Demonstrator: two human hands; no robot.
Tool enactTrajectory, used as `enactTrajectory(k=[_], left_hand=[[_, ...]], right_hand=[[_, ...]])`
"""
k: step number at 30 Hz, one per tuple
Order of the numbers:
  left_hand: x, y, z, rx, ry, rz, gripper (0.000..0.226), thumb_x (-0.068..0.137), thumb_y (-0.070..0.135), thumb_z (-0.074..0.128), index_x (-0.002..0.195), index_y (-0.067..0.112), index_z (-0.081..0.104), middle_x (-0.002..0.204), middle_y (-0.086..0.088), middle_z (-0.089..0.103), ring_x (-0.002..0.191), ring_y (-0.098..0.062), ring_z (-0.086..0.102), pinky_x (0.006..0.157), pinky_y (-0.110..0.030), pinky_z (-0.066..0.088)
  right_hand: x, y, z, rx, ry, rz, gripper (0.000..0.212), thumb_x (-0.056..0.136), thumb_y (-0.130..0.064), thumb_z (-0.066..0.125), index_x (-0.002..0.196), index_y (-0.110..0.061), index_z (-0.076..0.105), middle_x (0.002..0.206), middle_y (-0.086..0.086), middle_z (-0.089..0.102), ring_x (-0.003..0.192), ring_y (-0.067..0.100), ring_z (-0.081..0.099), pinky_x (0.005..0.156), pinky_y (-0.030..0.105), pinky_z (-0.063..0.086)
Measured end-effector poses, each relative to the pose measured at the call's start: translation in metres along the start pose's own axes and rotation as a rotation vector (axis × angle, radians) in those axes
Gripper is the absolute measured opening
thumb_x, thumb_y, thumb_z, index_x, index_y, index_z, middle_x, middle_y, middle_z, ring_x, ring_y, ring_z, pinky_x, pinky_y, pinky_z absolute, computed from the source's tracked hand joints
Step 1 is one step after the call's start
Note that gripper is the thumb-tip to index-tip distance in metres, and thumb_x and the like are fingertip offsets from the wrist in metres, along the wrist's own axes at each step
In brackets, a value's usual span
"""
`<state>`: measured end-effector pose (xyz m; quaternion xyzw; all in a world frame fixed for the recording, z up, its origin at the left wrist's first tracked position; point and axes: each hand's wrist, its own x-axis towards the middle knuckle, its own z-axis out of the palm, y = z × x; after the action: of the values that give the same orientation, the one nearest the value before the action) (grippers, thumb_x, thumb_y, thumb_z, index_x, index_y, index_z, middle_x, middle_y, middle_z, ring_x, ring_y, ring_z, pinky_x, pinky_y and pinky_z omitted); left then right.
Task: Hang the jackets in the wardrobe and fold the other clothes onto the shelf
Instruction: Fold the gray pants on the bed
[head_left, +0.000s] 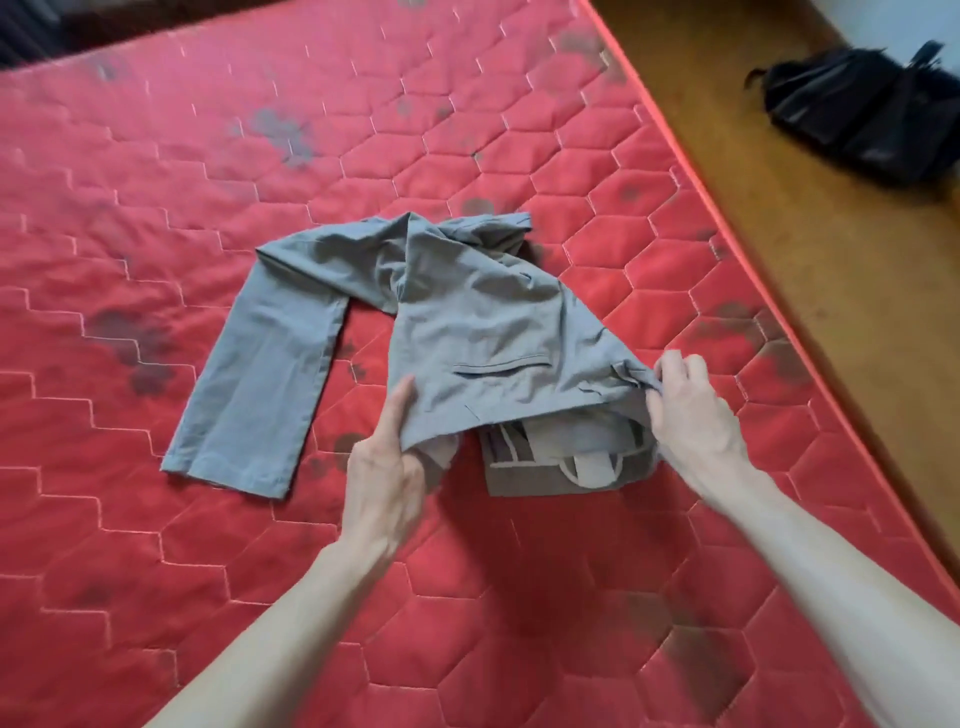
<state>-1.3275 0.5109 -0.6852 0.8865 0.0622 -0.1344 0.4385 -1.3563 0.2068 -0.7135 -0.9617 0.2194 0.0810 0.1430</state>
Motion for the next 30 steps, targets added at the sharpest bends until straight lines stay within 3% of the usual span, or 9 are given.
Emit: enactTrajectory(k=[4, 7, 10, 13, 16, 19, 22, 27, 30], left_hand=[[-0.037, 0.062, -0.062, -0.265, 0.049, -0.023, 0.073, 0.068, 0.008, 0.034, 0.129, 0.030, 0.067, 0.121, 0.010, 0.072, 0.108, 0.003, 0.065, 0.096, -0.028, 0.056], [-0.066, 0.125, -0.115, -0.472, 0.122, -0.142, 0.063, 0.080, -0.009, 0.029, 0.117, 0.022, 0.070, 0.117, -0.001, 0.068, 0.095, -0.016, 0.073, 0.070, -0.039, 0.065], [-0.094, 0.172, -0.178, -0.732, 0.217, -0.311, 0.062, 0.086, -0.016, 0.022, 0.110, 0.013, 0.070, 0.105, -0.020, 0.073, 0.073, -0.025, 0.077, 0.062, -0.040, 0.065], [-0.125, 0.200, -0.244, -0.806, 0.252, -0.290, 0.048, 0.094, -0.010, 0.031, 0.108, 0.011, 0.072, 0.099, -0.024, 0.075, 0.075, -0.027, 0.077, 0.074, -0.044, 0.066], [-0.154, 0.228, -0.313, -0.908, 0.166, -0.179, 0.023, 0.099, 0.000, 0.053, 0.117, -0.004, 0.067, 0.102, -0.024, 0.077, 0.097, -0.038, 0.077, 0.083, -0.042, 0.064], [-0.178, 0.247, -0.381, -0.770, -0.050, 0.056, 0.047, 0.081, 0.003, 0.073, 0.127, 0.002, 0.064, 0.118, -0.021, 0.075, 0.115, -0.041, 0.070, 0.103, -0.050, 0.055], [-0.200, 0.272, -0.447, -0.558, -0.082, 0.289, 0.050, 0.081, -0.011, 0.080, 0.126, 0.005, 0.065, 0.116, -0.015, 0.076, 0.110, -0.028, 0.073, 0.094, -0.035, 0.060], [-0.215, 0.305, -0.518, -0.242, 0.175, 0.520, 0.007, 0.090, 0.023, 0.082, 0.087, 0.017, 0.080, 0.075, -0.003, 0.077, 0.071, -0.020, 0.074, 0.070, -0.047, 0.062], [-0.224, 0.314, -0.536, 0.121, 0.439, 0.513, 0.049, 0.086, 0.061, 0.073, 0.066, 0.016, 0.071, 0.052, -0.006, 0.061, 0.057, -0.033, 0.063, 0.054, -0.041, 0.049]], right_hand=[[-0.036, -0.011, -0.069, 0.057, -0.021, -0.040, 0.014, 0.104, -0.022, 0.052, 0.107, -0.015, 0.040, 0.089, 0.020, 0.065, 0.082, 0.049, 0.067, 0.063, 0.050, 0.046], [-0.078, -0.037, -0.133, 0.300, -0.018, -0.011, 0.013, 0.106, -0.026, 0.049, 0.105, -0.028, 0.037, 0.073, 0.008, 0.070, 0.076, 0.047, 0.068, 0.060, 0.045, 0.041], [-0.115, -0.072, -0.210, 0.506, 0.008, -0.086, 0.019, 0.105, -0.025, 0.058, 0.119, -0.030, 0.046, 0.089, -0.014, 0.075, 0.084, 0.026, 0.074, 0.071, 0.041, 0.052], [-0.149, -0.107, -0.295, 0.625, -0.046, -0.229, 0.028, 0.103, -0.015, 0.062, 0.125, -0.029, 0.053, 0.111, -0.040, 0.065, 0.104, -0.014, 0.064, 0.087, 0.008, 0.046], [-0.185, -0.146, -0.377, 0.710, -0.051, -0.344, 0.023, 0.102, -0.007, 0.062, 0.118, -0.024, 0.063, 0.113, -0.021, 0.071, 0.109, 0.004, 0.069, 0.093, 0.013, 0.050], [-0.228, -0.178, -0.457, 0.777, -0.095, -0.394, 0.014, 0.102, -0.017, 0.065, 0.115, -0.021, 0.068, 0.106, -0.017, 0.072, 0.099, 0.002, 0.067, 0.087, 0.011, 0.047], [-0.265, -0.193, -0.528, 0.812, -0.310, -0.438, 0.055, 0.084, -0.043, 0.078, 0.135, -0.034, 0.060, 0.121, -0.019, 0.068, 0.112, 0.001, 0.066, 0.092, 0.017, 0.049], [-0.303, -0.209, -0.580, 0.610, -0.512, -0.558, 0.107, 0.064, -0.044, 0.095, 0.151, -0.052, 0.034, 0.146, -0.019, 0.053, 0.135, 0.005, 0.055, 0.107, 0.030, 0.049], [-0.316, -0.220, -0.570, 0.143, -0.370, -0.600, 0.132, 0.058, -0.058, 0.098, 0.157, -0.049, 0.009, 0.149, -0.023, 0.035, 0.135, 0.000, 0.046, 0.109, 0.022, 0.046]])
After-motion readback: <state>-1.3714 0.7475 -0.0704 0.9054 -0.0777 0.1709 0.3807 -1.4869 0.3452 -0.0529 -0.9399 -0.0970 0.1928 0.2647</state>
